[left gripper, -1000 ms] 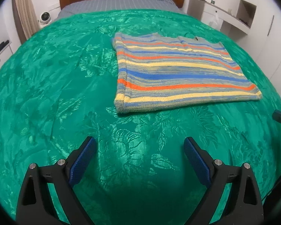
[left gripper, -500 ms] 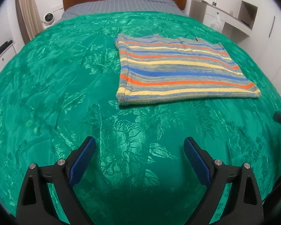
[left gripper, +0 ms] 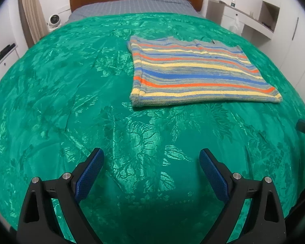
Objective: Fold small clothes
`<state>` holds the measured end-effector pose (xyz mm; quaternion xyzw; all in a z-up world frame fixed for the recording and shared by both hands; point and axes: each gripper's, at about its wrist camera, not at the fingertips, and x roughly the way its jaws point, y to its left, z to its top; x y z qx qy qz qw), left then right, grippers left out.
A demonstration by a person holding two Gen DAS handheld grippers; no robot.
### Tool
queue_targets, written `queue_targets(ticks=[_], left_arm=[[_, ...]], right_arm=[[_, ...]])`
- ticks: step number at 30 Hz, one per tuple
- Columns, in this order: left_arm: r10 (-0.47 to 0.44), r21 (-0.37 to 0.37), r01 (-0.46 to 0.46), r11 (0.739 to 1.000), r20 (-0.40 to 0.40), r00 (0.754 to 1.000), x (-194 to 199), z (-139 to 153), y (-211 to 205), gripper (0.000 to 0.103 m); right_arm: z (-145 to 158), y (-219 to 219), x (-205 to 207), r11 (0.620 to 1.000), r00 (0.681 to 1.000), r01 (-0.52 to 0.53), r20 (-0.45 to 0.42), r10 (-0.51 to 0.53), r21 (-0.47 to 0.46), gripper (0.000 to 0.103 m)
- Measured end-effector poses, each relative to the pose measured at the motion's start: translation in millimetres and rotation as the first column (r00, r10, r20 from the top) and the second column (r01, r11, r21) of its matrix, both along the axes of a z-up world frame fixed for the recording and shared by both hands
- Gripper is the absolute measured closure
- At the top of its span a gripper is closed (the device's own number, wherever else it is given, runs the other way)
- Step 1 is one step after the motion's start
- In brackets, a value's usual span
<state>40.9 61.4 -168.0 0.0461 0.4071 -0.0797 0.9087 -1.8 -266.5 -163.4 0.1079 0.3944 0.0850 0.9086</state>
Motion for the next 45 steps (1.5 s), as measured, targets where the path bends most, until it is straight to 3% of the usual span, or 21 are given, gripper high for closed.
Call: queue_targets(ticks=[22,25,30,34,38,41,44,45], left_arm=[[-0.042,0.026,0.042,0.999,0.007,0.999,-13.9,1.6,-11.7,0.007],[-0.070,0.014,0.070,0.997,0.003,0.998,-8.6,5.6,-25.8,0.007],[-0.194,0.027,0.193,0.981,0.009,0.981,10.7,14.2,-86.5,0.007],[-0.342,0.077,0.339,0.938,0.029,0.939,28.9,14.5,-161.7,0.007],[-0.495,0.125,0.490,0.863,0.016,0.869,44.3,-1.6,-240.6,0.008],[-0.556,0.220,0.544,0.809,-0.008,0.831,51.2,-20.0,-286.2,0.022],[-0.596,0.277,0.568,0.775,0.024,0.803,51.9,-27.2,-307.5,0.035],[-0.603,0.275,0.574,0.771,0.027,0.797,51.6,-27.8,-309.9,0.053]], right_arm=[[8.5,7.4,-9.4,1.000,1.000,-0.015,0.021,0.015,0.003,0.034],[13.2,-0.8,-5.2,1.000,0.999,-0.021,0.030,0.021,-0.008,0.034],[33.7,-39.2,14.7,0.999,0.996,-0.001,0.086,0.005,-0.045,0.034],[48.3,-76.3,58.9,0.999,0.996,-0.033,0.085,0.034,-0.017,0.034],[44.8,-106.1,134.7,0.981,0.989,-0.145,-0.012,0.148,0.131,0.034],[31.3,-114.2,188.3,0.954,0.970,-0.202,-0.086,0.226,0.224,0.034],[12.4,-114.8,236.3,0.940,0.956,-0.204,-0.151,0.251,0.272,0.036],[5.3,-114.9,251.4,0.937,0.955,-0.193,-0.162,0.247,0.291,0.038]])
